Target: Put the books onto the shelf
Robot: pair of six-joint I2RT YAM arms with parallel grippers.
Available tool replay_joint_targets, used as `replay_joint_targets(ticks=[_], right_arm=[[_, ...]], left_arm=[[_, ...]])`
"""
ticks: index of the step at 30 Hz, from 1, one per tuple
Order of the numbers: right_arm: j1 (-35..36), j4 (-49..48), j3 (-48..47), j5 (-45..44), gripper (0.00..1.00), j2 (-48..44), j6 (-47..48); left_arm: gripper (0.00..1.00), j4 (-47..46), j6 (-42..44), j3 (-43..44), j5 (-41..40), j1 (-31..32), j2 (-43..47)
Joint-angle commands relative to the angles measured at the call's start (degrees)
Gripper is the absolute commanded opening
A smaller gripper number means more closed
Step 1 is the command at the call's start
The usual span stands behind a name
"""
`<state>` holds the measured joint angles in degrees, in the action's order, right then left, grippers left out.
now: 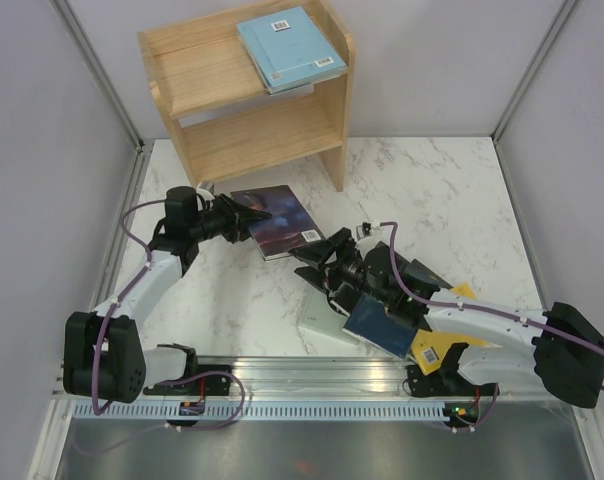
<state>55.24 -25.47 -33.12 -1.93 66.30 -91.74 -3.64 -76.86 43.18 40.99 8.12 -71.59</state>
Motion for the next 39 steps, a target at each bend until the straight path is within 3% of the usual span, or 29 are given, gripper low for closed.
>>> replay_joint_targets(ticks=[1,8,12,15,16,18,19,22,23,26,27,29,32,35,39], right_arm=[[0.1,-2.3,-0.5,-1.9,0.75,3.0,-1.4],[-0.8,-15.6,-2.3,-3.4,0.73,11.8,-3.6],[-0.8,-14.3,-6.2,-4.9,0.66,14.2,-3.1],[-0.9,-12.9,-8.0,-6.2,0.51,15.1,-3.1],[-0.9,-12.8,-8.3,-6.4,0.41,15.3,-3.1],[-0.9,-12.5,-8.8,-7.0,0.31,15.3,-3.3],[-0.9,-12.1,-9.1,-6.9,0.19,14.9,-3.3],[-1.4,-10.3,-9.0,-7.7,0.0,13.4,-2.9],[-1.7,-8.6,-8.9,-7.8,0.0,11.8,-2.7],[-4.3,-4.5,-8.4,-8.0,0.0,8.0,-1.1],[-6.0,-3.0,-8.4,-7.9,0.0,6.7,0.1],[-7.8,4.7,-9.8,-7.8,0.0,2.6,2.0],[-11.1,14.3,-11.3,-7.8,0.0,-3.1,6.5],[-14.2,22.1,-12.3,-8.7,0.0,-9.3,8.6],[-15.0,33.9,-20.6,-10.1,0.0,-13.0,14.1]], left_arm=[[0.02,-4.4,0.7,3.7,2.8,0.1,1.7],[0.02,-4.4,-0.8,3.2,3.4,0.1,1.8],[0.02,-4.5,-1.4,3.0,3.7,0.2,2.1],[0.02,-4.5,-1.6,2.5,3.9,0.2,2.2],[0.02,-4.5,-1.5,2.4,3.8,0.2,2.2],[0.02,-4.5,-1.4,1.9,3.7,0.2,2.2],[0.02,-4.4,-1.1,1.6,3.7,0.2,2.2],[0.05,-4.3,0.0,1.2,3.8,0.2,2.2],[0.08,-4.2,0.8,0.9,4.1,0.2,2.3],[0.37,-4.1,2.0,0.4,4.9,0.2,2.9],[0.52,-4.0,2.2,0.2,5.1,0.2,2.9],[0.7,-3.7,3.0,0.2,6.0,0.2,3.0],[0.88,-3.5,4.2,0.1,7.2,0.2,2.9],[1.0,-2.7,5.6,-0.2,7.8,0.2,2.9],[1.0,-1.2,8.0,-1.3,7.3,0.1,3.0]])
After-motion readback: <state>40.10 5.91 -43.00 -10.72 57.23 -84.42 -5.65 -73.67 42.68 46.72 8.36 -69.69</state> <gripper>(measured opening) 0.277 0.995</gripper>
